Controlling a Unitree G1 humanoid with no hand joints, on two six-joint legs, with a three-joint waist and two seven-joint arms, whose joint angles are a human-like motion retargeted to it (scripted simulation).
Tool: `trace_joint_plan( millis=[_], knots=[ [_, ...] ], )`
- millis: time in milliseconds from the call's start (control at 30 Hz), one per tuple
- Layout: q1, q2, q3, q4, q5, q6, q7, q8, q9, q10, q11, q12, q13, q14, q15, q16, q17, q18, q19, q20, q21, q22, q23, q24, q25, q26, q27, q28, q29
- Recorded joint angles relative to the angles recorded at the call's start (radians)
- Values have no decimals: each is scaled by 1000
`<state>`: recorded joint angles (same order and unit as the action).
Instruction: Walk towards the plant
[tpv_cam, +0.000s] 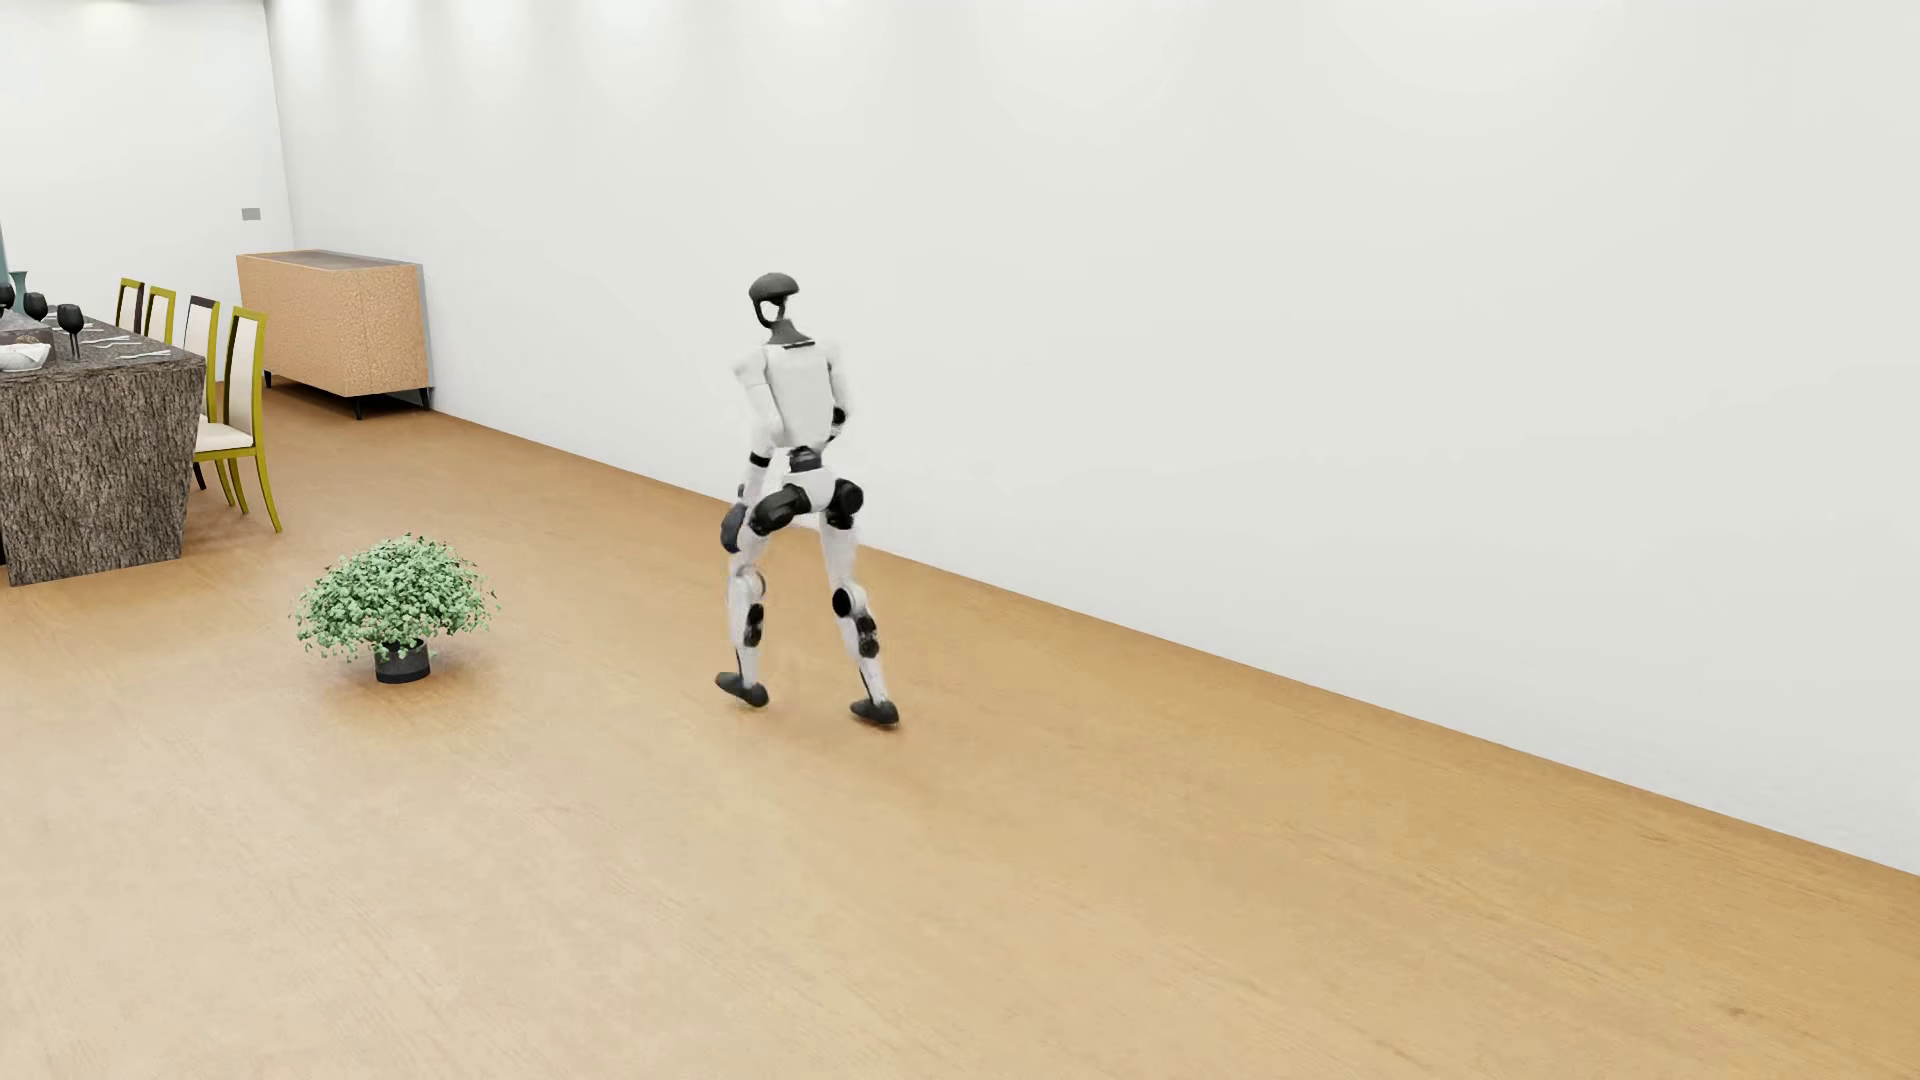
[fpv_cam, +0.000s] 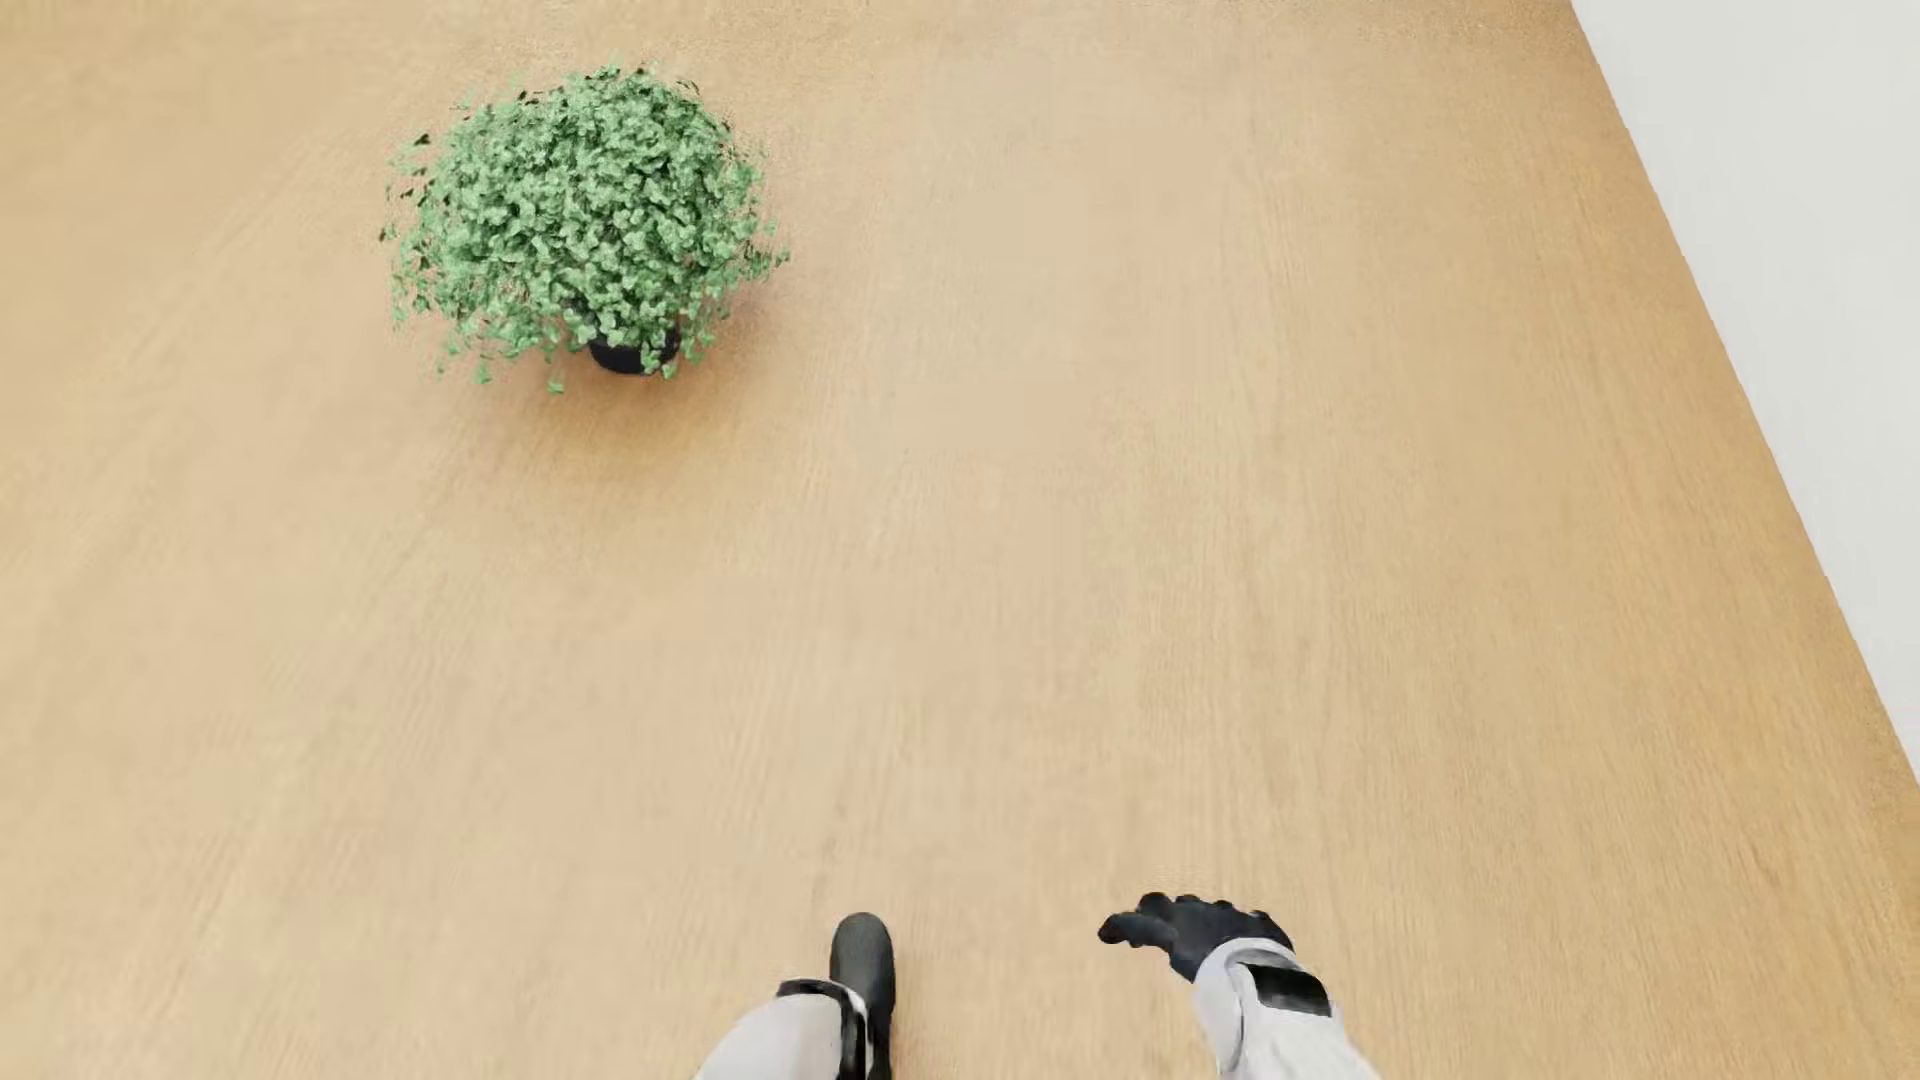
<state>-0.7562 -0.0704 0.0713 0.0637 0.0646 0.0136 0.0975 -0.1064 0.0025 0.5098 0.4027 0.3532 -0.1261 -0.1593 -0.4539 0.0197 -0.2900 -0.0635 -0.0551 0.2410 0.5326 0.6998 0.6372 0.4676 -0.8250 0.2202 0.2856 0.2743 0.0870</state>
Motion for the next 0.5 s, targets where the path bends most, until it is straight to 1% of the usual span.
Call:
trace_joint_plan(
  millis=[33,67,100,133,167,200,233,267,300,333,367,400,433,467,500],
  knots=[
    [0,99,20,0,-12,-10,-33,48,1,-261,-21,69,-69,26,-17,-17,-22,-19,15,32,17,-9,-102,-28,-1,-41,-28,-20,-35],
    [-10,197,36,24,-33,-16,10,91,7,-365,-26,146,-104,-18,-10,-16,-39,-49,39,15,14,-20,-210,-4,19,-79,-52,-53,-92],
    [5,268,50,49,-61,-19,90,115,12,-331,21,214,-99,-29,53,-9,-56,-19,40,-25,-2,-24,-314,58,65,-105,-75,-84,-152],
    [-6,285,63,79,-99,-25,139,130,19,-155,141,261,-69,55,230,-12,-80,-32,41,-66,-15,-14,-405,122,123,-116,-93,-123,-187],
    [-16,243,74,73,-159,-36,145,125,28,28,353,272,-24,153,459,-25,-110,123,164,-100,-27,11,-478,171,169,-113,-95,-182,-187],
    [11,130,74,53,-246,-48,152,86,40,157,622,238,39,51,631,-22,-118,149,219,-124,-54,50,-526,209,191,-89,-78,-255,-177],
    [71,-22,61,14,-287,-62,158,86,52,209,846,160,107,-52,545,-9,-90,152,130,-140,-99,96,-535,249,201,-48,-50,-320,-180],
    [163,-186,41,-25,-290,-71,153,83,59,183,967,58,164,-127,465,9,-23,154,74,-149,-150,132,-490,292,228,0,-19,-349,-211],
    [276,-339,17,-57,-265,-73,143,73,58,104,976,-45,199,-174,408,22,55,140,72,-153,-200,152,-395,336,281,41,13,-342,-260],
    [397,-459,-8,-83,-218,-69,125,57,47,5,873,-129,210,-196,363,27,100,126,60,-165,-237,141,-257,377,337,48,58,-312,-292],
    [505,-548,-35,-103,-177,-62,109,41,31,-77,708,-200,216,-219,337,34,105,120,81,-188,-240,106,-117,410,361,18,115,-287,-271],
    [593,-616,-63,-117,-145,-54,89,40,14,-119,499,-269,236,-246,339,44,70,116,92,-225,-192,48,-8,425,323,-41,157,-267,-166],
    [668,-658,-90,-124,-126,-47,60,63,-3,-136,250,-318,272,-288,333,63,15,111,108,-254,-125,-41,45,416,241,-132,153,-242,-11],
    [743,-676,-116,-127,-142,-44,22,83,-16,-137,-3,-372,347,-318,335,78,-27,106,127,-293,-127,-133,29,363,168,-223,119,-204,110],
    [825,-675,-140,-118,-173,-46,-26,92,-26,-139,-180,-404,462,-333,328,92,-31,99,96,-335,-221,-229,-37,289,145,-313,95,-167,155]
  ],
)
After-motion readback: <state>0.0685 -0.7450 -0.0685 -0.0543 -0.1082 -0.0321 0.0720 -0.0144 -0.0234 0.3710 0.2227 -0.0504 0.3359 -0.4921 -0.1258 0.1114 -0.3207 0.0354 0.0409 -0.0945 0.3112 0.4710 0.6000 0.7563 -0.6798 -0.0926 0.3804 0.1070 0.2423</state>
